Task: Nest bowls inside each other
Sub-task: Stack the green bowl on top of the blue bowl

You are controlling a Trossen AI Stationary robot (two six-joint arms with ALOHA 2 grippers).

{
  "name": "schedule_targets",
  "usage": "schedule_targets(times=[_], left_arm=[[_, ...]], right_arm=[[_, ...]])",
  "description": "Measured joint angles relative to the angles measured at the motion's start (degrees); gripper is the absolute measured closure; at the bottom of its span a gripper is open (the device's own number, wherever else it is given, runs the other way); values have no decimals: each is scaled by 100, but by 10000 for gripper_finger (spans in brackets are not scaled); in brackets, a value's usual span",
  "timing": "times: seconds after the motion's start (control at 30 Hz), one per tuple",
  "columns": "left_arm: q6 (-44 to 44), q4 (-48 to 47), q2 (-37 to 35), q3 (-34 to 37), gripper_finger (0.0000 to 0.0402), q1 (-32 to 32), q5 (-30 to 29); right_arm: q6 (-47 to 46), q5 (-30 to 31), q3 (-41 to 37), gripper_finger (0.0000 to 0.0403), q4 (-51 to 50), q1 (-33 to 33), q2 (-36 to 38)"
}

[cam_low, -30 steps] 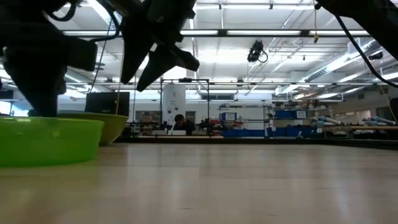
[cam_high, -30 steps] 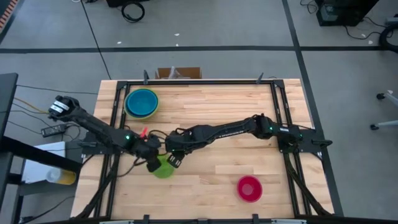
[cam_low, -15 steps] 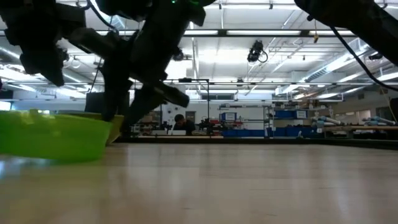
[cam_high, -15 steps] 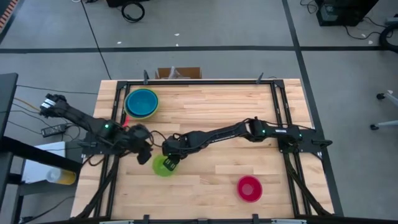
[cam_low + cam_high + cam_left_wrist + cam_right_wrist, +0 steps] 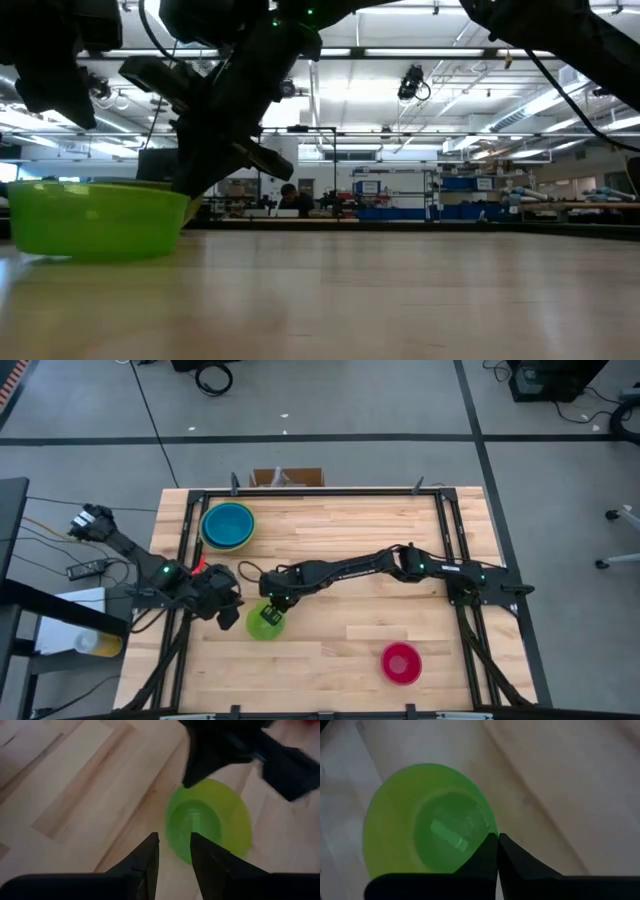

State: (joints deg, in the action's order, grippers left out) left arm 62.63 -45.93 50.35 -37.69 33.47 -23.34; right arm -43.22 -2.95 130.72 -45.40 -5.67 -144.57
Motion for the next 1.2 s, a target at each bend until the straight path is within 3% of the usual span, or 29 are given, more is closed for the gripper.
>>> schedule_targets(times=[0.17, 0.63, 0.8, 0.97, 1.1, 1.2], left_arm=[[328, -109, 2, 0, 287, 224, -248], [682, -151, 4, 0, 287, 278, -283], [727, -148, 4, 0, 287, 273, -283], [786, -146, 7, 0, 287, 271, -291], [880, -146, 4, 0, 287, 264, -432], [990, -151, 4, 0, 287, 164, -522]], right_arm=[[87, 4, 0, 383, 28, 68, 0], [485, 33, 2, 306, 64, 61, -66], [568, 56, -95, 325, 194, 61, -61], [680, 30, -120, 388, 183, 140, -72], [798, 65, -118, 392, 180, 209, -44], [907, 462, 46, 395, 127, 225, 70]])
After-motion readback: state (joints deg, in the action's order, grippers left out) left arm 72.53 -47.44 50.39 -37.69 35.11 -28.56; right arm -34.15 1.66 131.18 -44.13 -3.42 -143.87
